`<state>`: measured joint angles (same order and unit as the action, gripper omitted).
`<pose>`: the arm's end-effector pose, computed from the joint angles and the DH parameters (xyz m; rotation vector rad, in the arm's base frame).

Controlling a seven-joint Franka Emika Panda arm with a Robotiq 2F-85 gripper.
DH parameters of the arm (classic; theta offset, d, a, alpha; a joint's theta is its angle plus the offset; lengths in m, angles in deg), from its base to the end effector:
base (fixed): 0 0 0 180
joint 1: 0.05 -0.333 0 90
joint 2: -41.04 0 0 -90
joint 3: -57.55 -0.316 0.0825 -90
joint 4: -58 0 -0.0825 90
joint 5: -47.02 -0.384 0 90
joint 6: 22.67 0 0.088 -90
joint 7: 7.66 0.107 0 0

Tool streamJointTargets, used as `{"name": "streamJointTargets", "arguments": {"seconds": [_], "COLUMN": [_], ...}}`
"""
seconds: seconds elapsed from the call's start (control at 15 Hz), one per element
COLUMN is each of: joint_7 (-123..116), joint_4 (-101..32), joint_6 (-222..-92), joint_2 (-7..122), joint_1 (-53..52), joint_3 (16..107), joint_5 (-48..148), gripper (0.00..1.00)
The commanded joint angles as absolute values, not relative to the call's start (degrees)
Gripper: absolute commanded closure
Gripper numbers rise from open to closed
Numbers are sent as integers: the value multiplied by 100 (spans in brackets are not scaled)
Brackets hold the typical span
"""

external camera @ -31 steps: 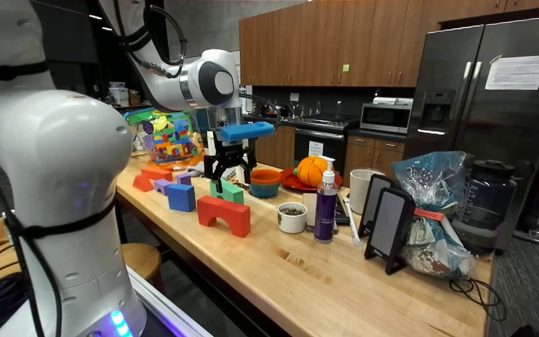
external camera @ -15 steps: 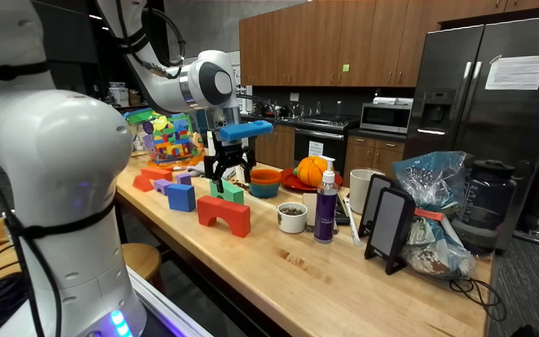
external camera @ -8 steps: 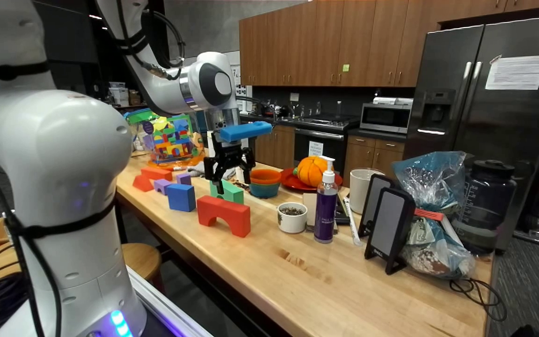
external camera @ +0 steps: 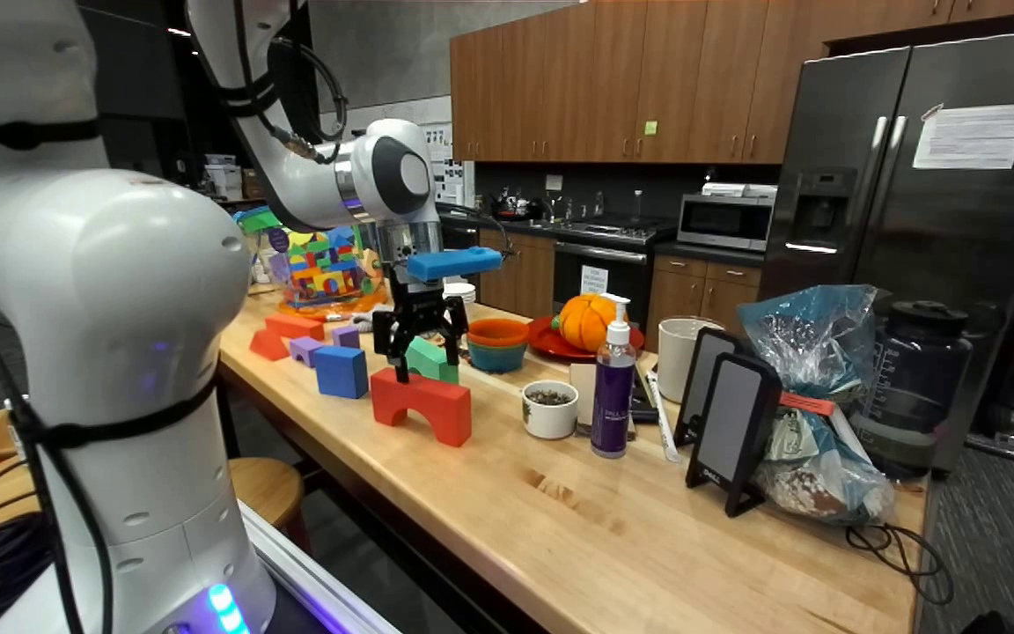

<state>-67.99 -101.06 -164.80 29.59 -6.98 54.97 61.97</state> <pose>0.3657 0.0613 0.2640 2.2865 1.9888 -0.2355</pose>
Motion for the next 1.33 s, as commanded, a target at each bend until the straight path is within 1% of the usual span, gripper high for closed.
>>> {"name": "streamJointTargets", "arguments": {"seconds": [0.0, 0.6, 0.87, 1.27], "joint_7": [-6749, -6661, -6522, -6793], "joint_4": [-10092, -10138, -10179, -10171], "joint_6": [-16482, -16486, -16613, -16414], "joint_2": [3102, 2927, 2532, 1951], "joint_1": [-696, -695, -660, -755], "joint_3": [5436, 5374, 5408, 5653], "joint_5": [6360, 6457, 6426, 6100], "gripper": [0, 0, 0, 0]}}
